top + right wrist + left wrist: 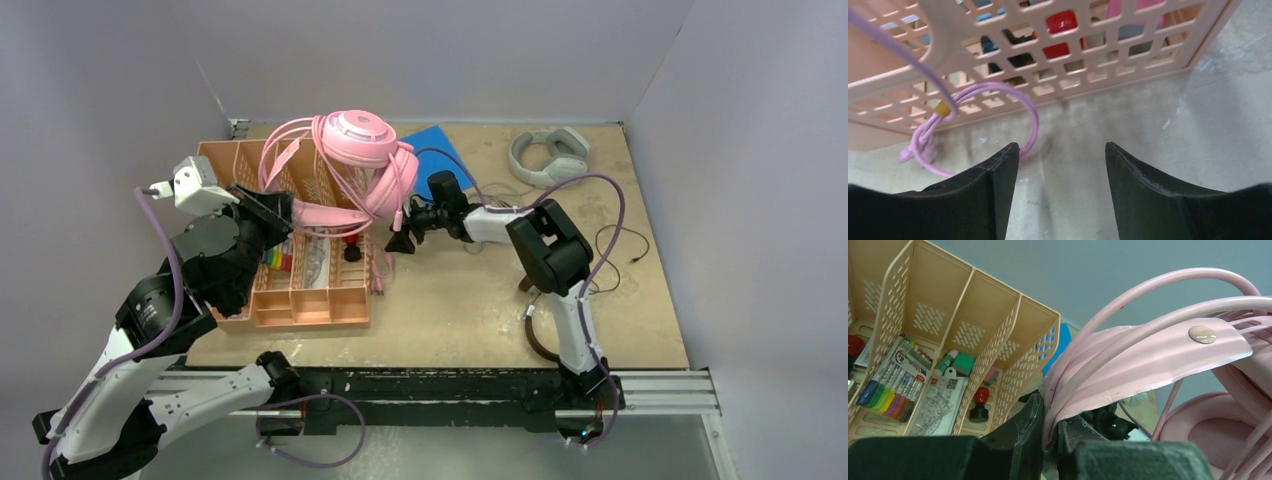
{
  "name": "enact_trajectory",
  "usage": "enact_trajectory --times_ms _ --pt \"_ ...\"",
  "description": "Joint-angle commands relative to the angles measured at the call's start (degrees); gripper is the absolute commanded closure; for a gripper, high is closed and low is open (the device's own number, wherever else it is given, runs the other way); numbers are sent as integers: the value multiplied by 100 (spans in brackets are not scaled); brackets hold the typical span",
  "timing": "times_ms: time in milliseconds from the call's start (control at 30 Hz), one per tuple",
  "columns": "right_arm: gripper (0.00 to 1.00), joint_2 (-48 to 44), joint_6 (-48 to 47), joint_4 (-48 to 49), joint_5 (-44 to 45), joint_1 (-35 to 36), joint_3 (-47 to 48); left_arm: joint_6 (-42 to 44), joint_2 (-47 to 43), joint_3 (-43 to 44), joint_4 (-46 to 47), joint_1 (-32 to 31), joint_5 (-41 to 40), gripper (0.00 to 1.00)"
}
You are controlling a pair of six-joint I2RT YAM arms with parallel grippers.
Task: Wrap the headphones
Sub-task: Wrap the headphones cable around the headphones.
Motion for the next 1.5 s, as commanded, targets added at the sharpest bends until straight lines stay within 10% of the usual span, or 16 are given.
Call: enact_trajectory --times_ms 0,567,833,1133,1467 --pt "36 178 -418 -231 -156 43 626 -191 -79 353 819 11 71 100" --pt "40 490 -332 -144 -53 479 1042 -228 -81 344 871 19 150 100" --pt "89 35 831 1010 580 453 501 -256 -118 377 849 13 126 100" --pt "100 -2286 4010 1742 4978 -121 -2264 -291 -276 356 832 16 -232 100" --pt "100 -5364 9335 1391 7434 -1470 -5257 -806 -847 -295 799 17 -1205 100"
